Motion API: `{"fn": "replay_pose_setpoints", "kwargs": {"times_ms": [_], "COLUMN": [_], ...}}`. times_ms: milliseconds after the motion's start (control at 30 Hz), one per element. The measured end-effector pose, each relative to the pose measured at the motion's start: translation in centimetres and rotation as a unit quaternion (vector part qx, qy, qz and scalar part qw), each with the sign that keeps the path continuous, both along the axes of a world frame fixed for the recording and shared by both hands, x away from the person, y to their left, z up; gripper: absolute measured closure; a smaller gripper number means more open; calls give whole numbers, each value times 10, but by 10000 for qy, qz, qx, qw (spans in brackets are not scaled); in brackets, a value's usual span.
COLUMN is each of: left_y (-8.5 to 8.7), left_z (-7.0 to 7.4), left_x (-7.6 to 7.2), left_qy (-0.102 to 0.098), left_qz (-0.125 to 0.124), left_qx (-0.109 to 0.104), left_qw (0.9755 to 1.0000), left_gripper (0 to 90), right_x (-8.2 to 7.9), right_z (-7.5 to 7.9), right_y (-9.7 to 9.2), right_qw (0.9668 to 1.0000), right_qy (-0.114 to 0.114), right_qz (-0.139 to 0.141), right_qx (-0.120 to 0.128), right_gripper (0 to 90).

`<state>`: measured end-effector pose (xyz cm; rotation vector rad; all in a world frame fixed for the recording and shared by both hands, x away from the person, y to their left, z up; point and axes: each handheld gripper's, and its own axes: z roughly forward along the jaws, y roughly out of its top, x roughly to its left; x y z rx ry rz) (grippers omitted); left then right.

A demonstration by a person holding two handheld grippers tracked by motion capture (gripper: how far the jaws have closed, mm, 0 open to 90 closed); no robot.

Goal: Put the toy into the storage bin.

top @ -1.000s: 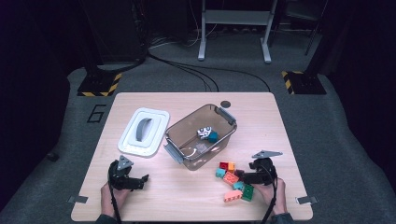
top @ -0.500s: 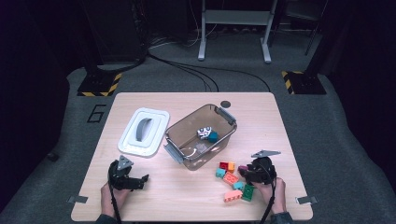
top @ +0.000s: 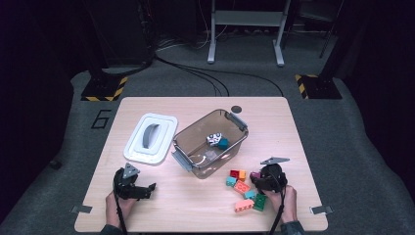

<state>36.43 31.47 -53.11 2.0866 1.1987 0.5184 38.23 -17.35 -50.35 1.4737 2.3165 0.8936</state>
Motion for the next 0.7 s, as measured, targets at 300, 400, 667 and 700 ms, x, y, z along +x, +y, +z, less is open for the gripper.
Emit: {"fn": "replay_pose_setpoints", "kwargs": {"times_ms": [300, 400, 667, 700], "left_y": [0, 0, 0, 0], "left_z": [0, 0, 0, 0], "left_x": [0, 0, 0, 0], "left_qy": [-1, 0, 0, 0], "left_qz": [-2, -5, -5, -5], "left_qx": [2, 3, 5, 5], "left_qw": [10000, 10000, 10000, 10000], "left_gripper": [4, 4, 4, 4], "right_x": [1, 1, 4, 4], "right_z": [2, 1, 7, 9], "right_y": [-2, -3, -10, -11], "right_qw": [9999, 9999, 9994, 9994], "right_qy": [-91, -141, -304, -321], "right_qz": [-62, -53, -115, -90], "right_qx": [-42, -25, 130, 98], "right_gripper": [592, 593, 593, 593]}}
